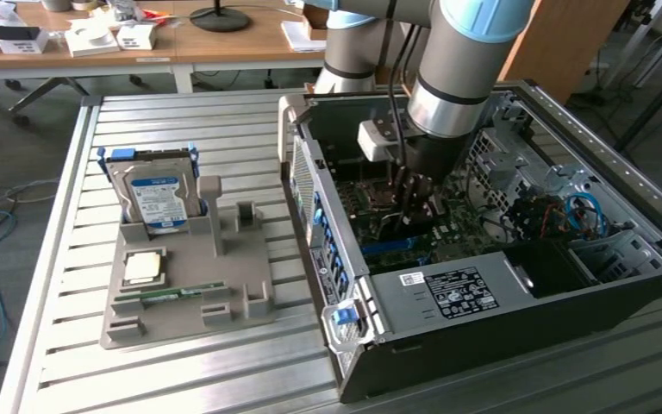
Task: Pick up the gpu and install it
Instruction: 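Insert the gpu into the slot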
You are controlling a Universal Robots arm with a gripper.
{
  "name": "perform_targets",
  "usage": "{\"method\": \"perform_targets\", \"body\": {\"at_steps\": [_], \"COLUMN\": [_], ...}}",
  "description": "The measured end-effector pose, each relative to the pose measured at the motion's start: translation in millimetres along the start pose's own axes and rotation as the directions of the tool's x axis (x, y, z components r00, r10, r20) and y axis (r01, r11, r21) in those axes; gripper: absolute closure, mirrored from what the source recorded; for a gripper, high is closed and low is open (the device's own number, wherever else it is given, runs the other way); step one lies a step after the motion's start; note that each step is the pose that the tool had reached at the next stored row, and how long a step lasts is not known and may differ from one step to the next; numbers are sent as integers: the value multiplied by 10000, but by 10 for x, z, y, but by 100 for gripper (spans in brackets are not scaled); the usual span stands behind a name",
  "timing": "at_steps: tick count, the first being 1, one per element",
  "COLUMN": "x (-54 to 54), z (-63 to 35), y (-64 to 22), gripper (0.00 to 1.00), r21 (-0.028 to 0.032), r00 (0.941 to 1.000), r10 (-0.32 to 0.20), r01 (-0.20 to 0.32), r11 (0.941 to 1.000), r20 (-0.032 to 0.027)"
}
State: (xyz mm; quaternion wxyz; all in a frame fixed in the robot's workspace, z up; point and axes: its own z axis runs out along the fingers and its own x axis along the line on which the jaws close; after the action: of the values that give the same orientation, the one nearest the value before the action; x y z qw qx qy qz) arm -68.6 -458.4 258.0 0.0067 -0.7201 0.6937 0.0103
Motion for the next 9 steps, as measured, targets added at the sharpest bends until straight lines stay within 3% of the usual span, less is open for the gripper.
{"method": "perform_targets", "body": {"at_steps": [5, 9], "x": [-2, -11], "z": [-1, 0], "y": [11, 16], "gripper": [74, 74], "r21": [14, 75], "r00": [10000, 10000], "r10": [-52, -56], "r01": [52, 56], "r11": [10000, 10000], "r20": [-2, -4]}}
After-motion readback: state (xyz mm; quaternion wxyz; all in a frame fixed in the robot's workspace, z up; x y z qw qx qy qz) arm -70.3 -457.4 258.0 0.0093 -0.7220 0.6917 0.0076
